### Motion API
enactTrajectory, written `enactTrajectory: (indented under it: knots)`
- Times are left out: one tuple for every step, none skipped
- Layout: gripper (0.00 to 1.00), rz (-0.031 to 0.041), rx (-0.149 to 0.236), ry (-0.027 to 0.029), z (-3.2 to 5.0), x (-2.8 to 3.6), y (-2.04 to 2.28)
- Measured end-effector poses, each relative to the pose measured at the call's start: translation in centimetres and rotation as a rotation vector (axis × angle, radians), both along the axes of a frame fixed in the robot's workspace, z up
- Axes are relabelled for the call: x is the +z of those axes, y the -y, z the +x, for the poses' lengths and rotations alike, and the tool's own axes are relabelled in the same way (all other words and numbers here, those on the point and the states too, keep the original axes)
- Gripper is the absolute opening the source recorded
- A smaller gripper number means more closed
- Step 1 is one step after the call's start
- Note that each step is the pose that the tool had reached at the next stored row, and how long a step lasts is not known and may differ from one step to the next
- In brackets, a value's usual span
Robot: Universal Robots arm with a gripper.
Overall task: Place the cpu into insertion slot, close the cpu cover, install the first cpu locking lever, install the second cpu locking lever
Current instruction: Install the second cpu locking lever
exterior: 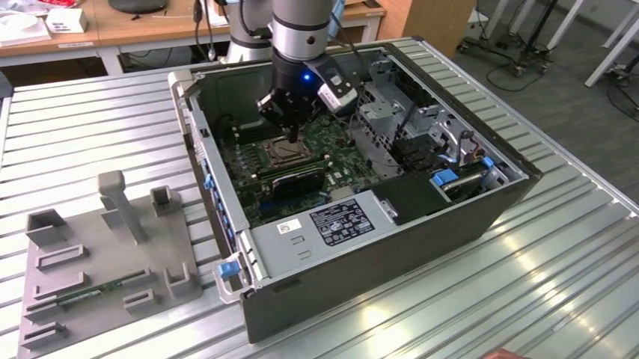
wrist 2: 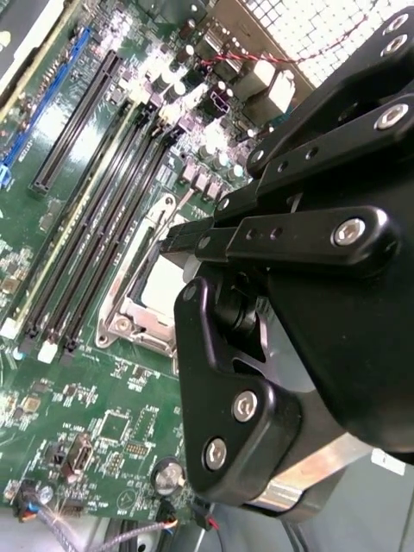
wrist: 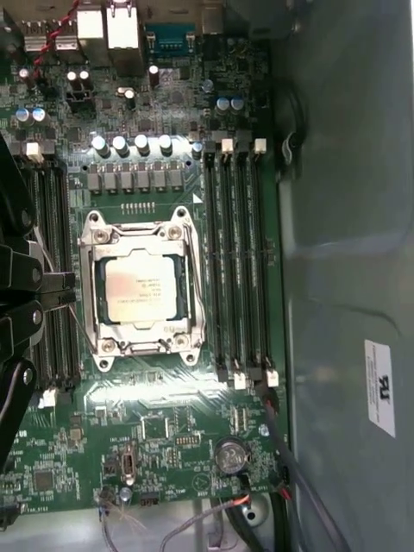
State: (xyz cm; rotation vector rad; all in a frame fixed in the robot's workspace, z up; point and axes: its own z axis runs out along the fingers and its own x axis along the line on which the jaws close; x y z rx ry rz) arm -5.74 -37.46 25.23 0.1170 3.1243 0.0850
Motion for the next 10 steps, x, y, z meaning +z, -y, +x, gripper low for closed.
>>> enactTrajectory:
  knots:
    - [0.11, 0.0000, 0.000, 0.0000, -0.13, -0.10, 0.02]
    - [0.11, 0.0001, 0.000, 0.0000, -0.24, -0.22, 0.04]
    - [0.11, 0.0000, 0.000, 0.0000, -0.32, -0.38, 0.08]
    - [0.11, 0.0000, 0.000, 0.0000, -0.37, -0.56, 0.13]
    - [0.11, 0.0000, 0.000, 0.0000, -0.43, -0.76, 0.18]
    - [0.11, -0.0001, 0.000, 0.0000, -0.48, -0.90, 0.21]
    - [0.11, 0.0000, 0.000, 0.0000, -0.54, -1.01, 0.24]
    - [0.11, 0.0000, 0.000, 0.0000, -0.61, -1.10, 0.26]
    - [0.11, 0.0000, 0.000, 0.0000, -0.69, -1.16, 0.27]
    - [0.11, -0.0002, 0.000, -0.0001, -0.79, -1.20, 0.29]
